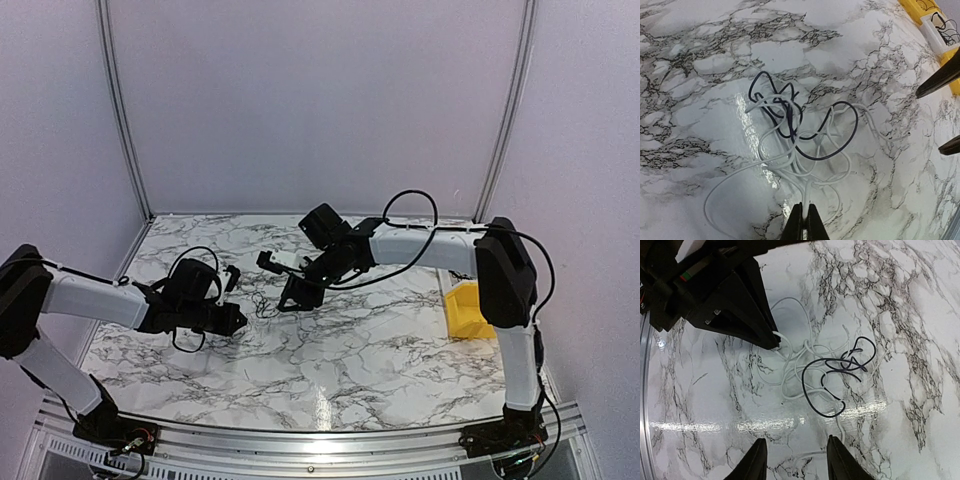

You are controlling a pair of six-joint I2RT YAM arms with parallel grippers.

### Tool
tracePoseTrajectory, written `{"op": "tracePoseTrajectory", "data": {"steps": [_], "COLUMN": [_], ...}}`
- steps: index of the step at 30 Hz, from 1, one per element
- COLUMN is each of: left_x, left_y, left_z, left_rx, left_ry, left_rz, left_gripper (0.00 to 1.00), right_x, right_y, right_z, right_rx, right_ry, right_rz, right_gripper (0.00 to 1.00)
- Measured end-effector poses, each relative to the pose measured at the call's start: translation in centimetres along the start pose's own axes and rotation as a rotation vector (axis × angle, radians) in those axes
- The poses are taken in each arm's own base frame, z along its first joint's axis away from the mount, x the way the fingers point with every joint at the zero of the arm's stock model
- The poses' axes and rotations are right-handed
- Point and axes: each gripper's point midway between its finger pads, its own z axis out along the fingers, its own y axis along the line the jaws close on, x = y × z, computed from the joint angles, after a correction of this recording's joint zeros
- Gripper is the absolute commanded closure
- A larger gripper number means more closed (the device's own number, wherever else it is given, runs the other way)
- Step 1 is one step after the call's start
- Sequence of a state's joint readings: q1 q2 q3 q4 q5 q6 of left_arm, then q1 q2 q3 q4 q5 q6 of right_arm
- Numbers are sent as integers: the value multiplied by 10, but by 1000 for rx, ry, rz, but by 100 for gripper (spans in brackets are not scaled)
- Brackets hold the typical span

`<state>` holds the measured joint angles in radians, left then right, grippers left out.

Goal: Untangle the cables

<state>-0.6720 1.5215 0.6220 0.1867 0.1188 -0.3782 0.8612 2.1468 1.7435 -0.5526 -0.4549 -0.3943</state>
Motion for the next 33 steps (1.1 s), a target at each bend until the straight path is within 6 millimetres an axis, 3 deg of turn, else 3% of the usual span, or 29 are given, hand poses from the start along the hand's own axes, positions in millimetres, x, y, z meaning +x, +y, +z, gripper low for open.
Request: {"op": "tracePoseTrajectory", "data": {"steps": [4, 7, 9, 12, 14, 17, 20, 24, 27, 29, 33], "left_x": [-23, -52, -78, -118, -133, -144, -144, -141, -141, -143, -149], "left_y": [-12, -30, -46, -71, -82, -93, -98, -101, -102, -104, -110], "left_z": [-21, -49, -73, -111, -127, -141, -144, -145, -151, -159, -184], "left_rx": [31, 80, 122, 179, 209, 240, 255, 265, 273, 282, 305], "left_ry": [-79, -172, -251, -362, -399, -423, -414, -394, -401, -415, -464], "left_rz": [12, 27, 41, 72, 88, 100, 105, 102, 90, 85, 81], "left_gripper": [100, 100, 100, 100, 100, 100, 100, 100, 100, 100, 100], "right_x": [-4, -14, -26, -60, -83, -111, -125, -126, -117, -104, -69], "right_y": [1, 5, 8, 14, 18, 25, 28, 28, 25, 24, 21], "right_z": [-5, -14, -24, -50, -69, -96, -107, -98, -78, -61, -19], "right_rx": [0, -7, -13, -12, -8, 4, 4, -24, -52, -71, -127], "right_ry": [-10, -31, -60, -141, -202, -287, -338, -355, -359, -353, -312], "right_rz": [-10, -32, -54, -96, -128, -169, -187, -177, -162, -145, -84], "right_gripper": [57, 52, 51, 50, 48, 45, 42, 46, 64, 74, 84]}}
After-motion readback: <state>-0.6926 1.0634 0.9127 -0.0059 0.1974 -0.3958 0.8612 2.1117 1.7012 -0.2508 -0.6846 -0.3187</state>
